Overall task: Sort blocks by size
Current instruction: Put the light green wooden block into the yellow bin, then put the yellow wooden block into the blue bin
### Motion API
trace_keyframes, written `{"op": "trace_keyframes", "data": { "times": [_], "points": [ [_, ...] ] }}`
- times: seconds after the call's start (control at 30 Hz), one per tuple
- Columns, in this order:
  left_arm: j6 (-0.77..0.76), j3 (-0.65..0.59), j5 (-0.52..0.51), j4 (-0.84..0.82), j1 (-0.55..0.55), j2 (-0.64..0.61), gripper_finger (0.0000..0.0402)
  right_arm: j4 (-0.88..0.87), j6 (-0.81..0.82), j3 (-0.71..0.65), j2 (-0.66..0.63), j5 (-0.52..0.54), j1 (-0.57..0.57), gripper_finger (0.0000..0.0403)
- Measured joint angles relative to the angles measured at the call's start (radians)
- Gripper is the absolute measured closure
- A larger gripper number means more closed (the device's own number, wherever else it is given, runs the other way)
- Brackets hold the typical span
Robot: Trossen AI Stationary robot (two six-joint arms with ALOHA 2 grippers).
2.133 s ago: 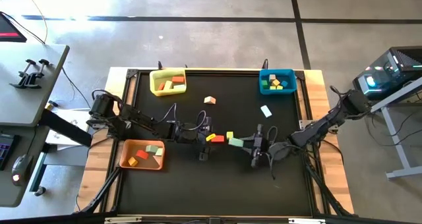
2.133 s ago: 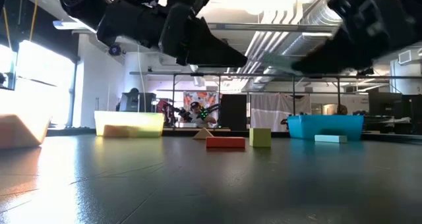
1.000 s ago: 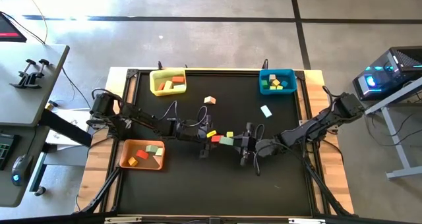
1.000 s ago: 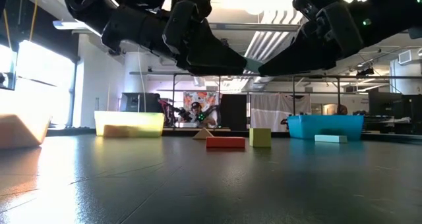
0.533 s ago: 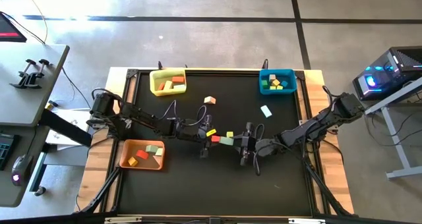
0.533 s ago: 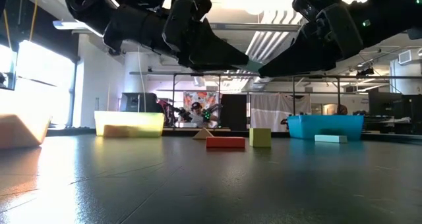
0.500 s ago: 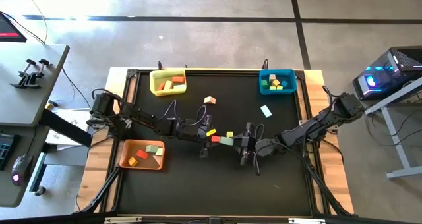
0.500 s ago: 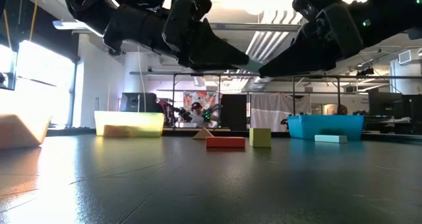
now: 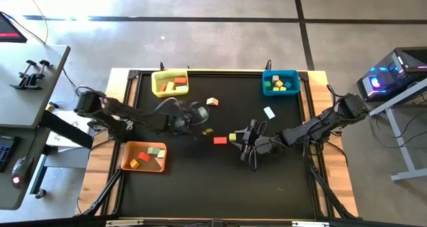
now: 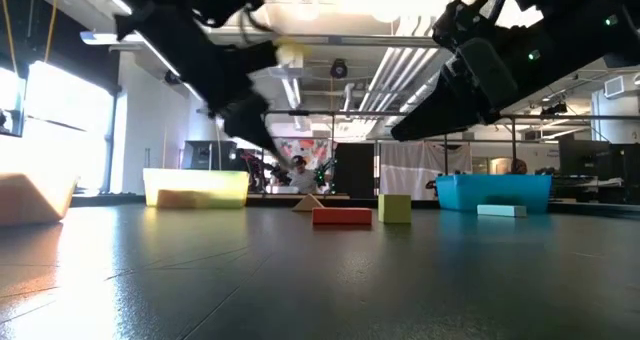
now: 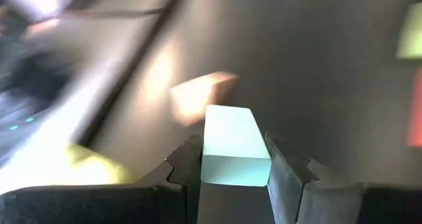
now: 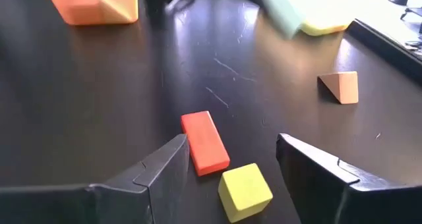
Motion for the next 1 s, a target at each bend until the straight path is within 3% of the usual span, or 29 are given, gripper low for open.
{"op": "trace_keyframes", "data": {
  "times": [0.1,0.17,0.3,0.47,0.63,0.8,1.0],
  "points": [
    [-0.089,-0.002,-0.165,-0.203,0.060,-0.080,0.0299,0.005,-0.004,0.000,0.000,0.000,-0.006,0.0175],
    [-0.128,-0.010,-0.183,-0.317,0.124,-0.128,0.0296,0.008,-0.001,0.000,0.000,0.000,-0.008,0.0175],
    [-0.131,-0.053,-0.159,-0.368,0.287,-0.209,0.0289,0.007,0.003,0.000,0.000,-0.001,-0.008,0.0175],
    [-0.073,-0.116,-0.032,-0.289,0.518,-0.229,0.0290,0.007,0.022,0.000,0.000,-0.002,-0.008,0.0174],
    [-0.048,-0.194,0.028,-0.135,0.687,-0.206,0.0289,-0.003,0.033,0.000,0.000,-0.003,-0.007,0.0174],
    [-0.057,-0.222,0.037,-0.046,0.758,-0.204,0.0273,-0.008,0.039,0.000,0.000,-0.003,-0.007,0.0174],
    [-0.032,-0.222,0.051,0.037,0.766,-0.215,0.0211,-0.012,0.039,0.000,0.000,-0.003,-0.007,0.0174]
  ]
}}
